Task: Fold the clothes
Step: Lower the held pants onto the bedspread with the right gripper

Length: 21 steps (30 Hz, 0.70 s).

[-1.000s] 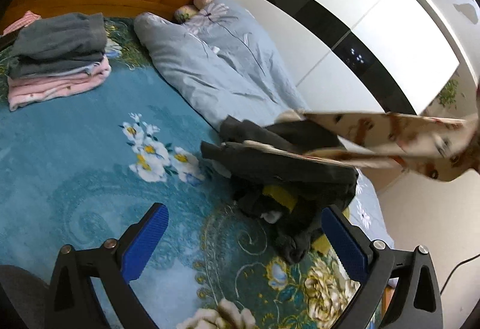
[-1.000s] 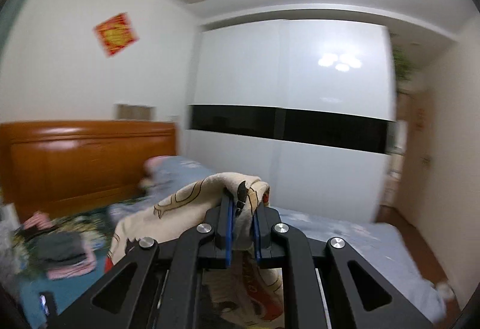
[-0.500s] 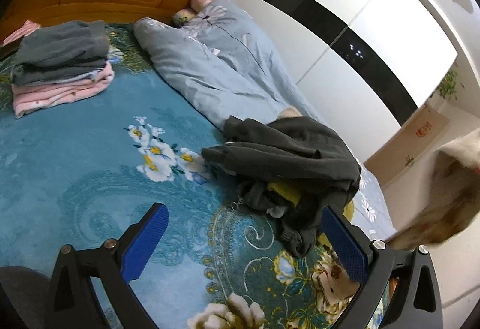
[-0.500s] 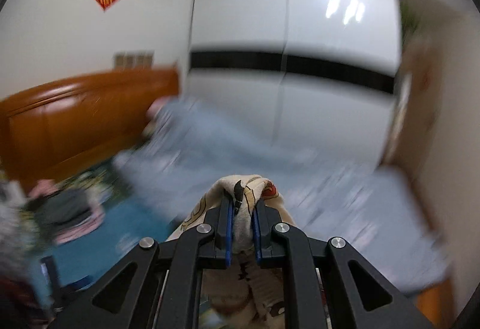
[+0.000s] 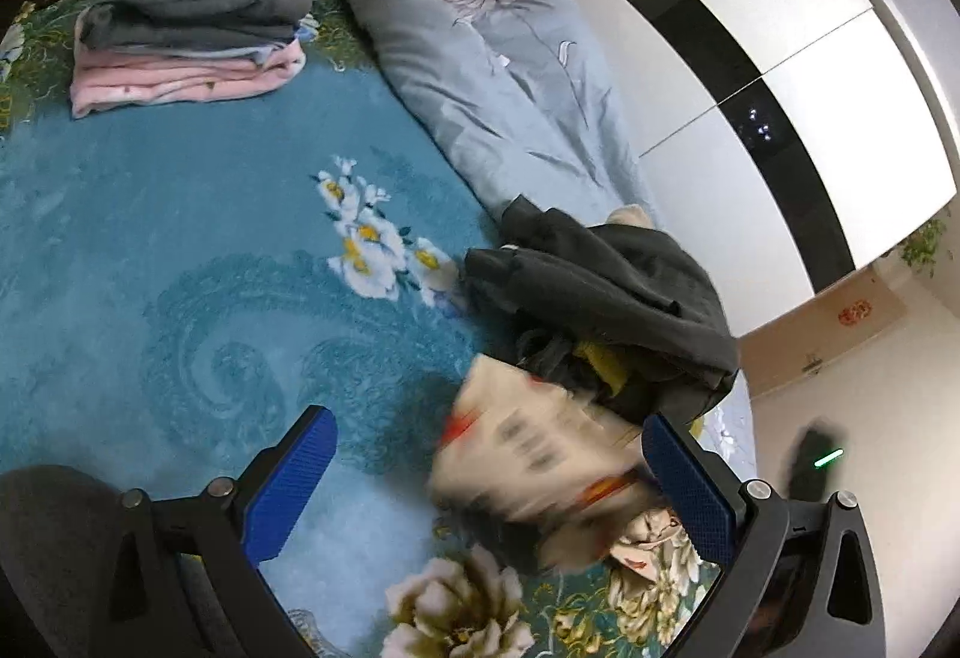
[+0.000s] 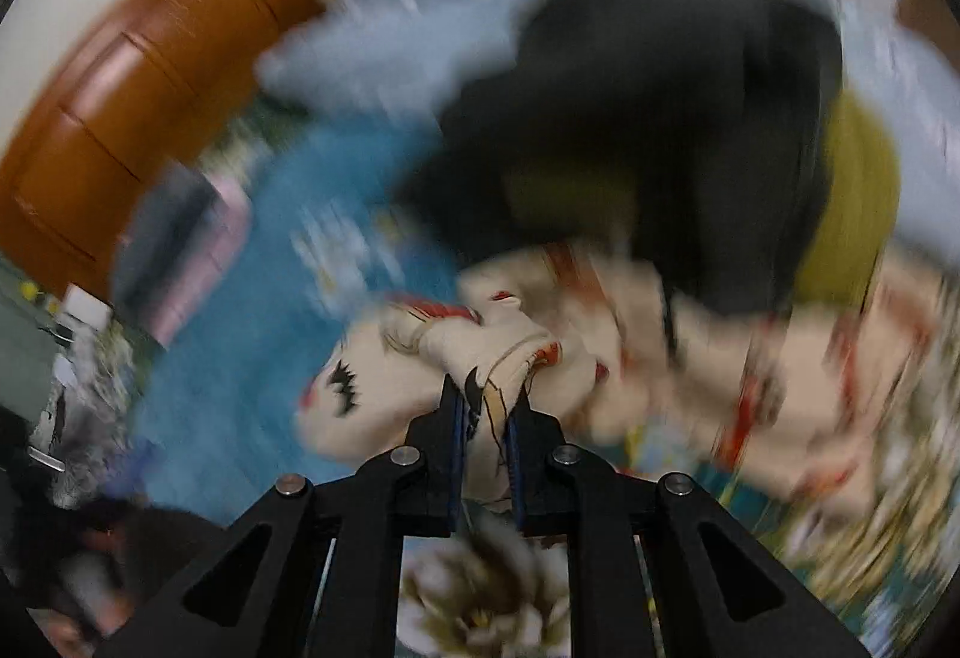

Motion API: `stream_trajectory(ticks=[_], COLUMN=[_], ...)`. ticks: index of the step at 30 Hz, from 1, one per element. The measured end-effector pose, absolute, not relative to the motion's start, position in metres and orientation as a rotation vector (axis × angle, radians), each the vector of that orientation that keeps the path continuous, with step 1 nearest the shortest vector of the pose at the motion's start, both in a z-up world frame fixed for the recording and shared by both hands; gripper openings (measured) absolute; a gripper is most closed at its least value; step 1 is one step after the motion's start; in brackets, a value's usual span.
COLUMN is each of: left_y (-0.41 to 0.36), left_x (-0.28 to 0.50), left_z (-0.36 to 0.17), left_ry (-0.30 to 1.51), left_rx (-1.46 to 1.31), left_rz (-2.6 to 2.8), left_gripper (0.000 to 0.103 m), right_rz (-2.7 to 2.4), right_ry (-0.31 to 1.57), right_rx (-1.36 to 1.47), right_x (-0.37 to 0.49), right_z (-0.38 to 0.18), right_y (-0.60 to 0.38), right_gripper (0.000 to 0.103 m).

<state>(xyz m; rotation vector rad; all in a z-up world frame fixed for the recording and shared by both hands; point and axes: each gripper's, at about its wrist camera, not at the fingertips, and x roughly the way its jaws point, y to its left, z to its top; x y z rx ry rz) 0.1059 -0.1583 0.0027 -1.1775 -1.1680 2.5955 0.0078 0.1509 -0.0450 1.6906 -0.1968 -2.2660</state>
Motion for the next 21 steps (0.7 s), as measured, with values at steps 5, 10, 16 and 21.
stream_trajectory(ticks=[5,10,16,21], left_y=[-0.152,-0.148,-0.154,-0.160], left_x=[0.101,0.098,0.103,0.109], left_z=[-0.010,-0.018,-0.013,-0.006], left_ry=[-1.150,-1.117,-1.070,-1.025], left_rx=[-1.248,-1.273,-1.225,-1.165], left_rz=[2.567,2.588,2.699,2.760], left_gripper=[0.103,0.103,0.103,0.103], right_rz=[-2.137,-2.225,-1.992,-1.771], right_ry=[-0.012,0.369,0.666,0.865], right_rx=[1.775,1.477,1.254,1.285], right_x=[0.036,0.060,0.076,0.090], right_z=[-0.079,-0.033,-0.042,-0.100], right_y=[0.150,0.131,0.055,0.025], right_gripper=[0.014,0.062,0.063,0.061])
